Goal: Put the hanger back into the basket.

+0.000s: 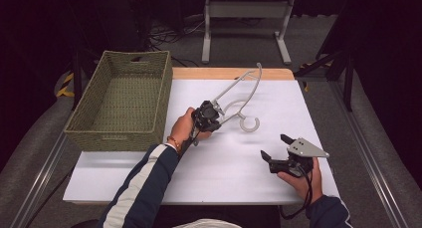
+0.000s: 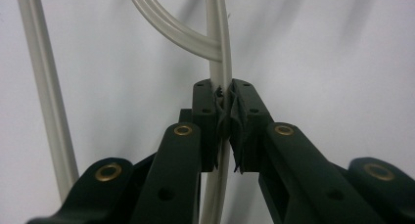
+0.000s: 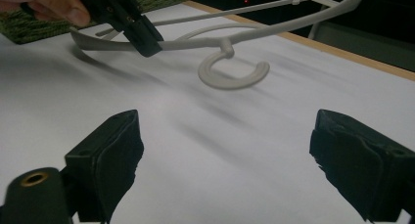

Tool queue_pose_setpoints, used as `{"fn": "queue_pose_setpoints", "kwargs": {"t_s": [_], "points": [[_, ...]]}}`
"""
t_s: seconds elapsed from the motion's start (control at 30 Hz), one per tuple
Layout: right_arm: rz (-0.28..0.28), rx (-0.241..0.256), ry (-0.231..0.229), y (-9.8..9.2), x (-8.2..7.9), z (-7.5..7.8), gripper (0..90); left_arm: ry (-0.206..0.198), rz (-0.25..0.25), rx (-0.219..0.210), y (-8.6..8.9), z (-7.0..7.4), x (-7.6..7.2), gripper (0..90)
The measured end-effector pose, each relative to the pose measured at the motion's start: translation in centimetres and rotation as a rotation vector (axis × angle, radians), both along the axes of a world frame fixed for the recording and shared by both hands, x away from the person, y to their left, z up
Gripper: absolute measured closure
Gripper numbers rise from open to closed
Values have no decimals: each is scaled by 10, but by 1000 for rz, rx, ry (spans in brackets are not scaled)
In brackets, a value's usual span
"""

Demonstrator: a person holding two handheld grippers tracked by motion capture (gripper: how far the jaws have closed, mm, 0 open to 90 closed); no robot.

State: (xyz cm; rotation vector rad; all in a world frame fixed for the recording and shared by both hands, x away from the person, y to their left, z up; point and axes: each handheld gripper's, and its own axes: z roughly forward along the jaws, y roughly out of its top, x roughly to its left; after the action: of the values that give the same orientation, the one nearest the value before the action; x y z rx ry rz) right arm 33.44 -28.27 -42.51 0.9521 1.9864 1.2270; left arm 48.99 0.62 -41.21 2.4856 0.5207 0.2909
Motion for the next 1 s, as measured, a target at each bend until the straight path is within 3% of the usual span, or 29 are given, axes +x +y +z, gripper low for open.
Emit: {"fn": "queue_pose_setpoints", "kwargs": {"t_s": [0.23,0.77,1.0], "points": [[-39,19,-24,-7,0,3,121,-70,14,-82,6,13,-8,822],[-30,-11,-38,-1,-2,1,119,-238,40,-237,19,55,-29,823],[-27,-12,-38,-1,-2,1,119,-280,35,-321,23,77,-37,822]]}}
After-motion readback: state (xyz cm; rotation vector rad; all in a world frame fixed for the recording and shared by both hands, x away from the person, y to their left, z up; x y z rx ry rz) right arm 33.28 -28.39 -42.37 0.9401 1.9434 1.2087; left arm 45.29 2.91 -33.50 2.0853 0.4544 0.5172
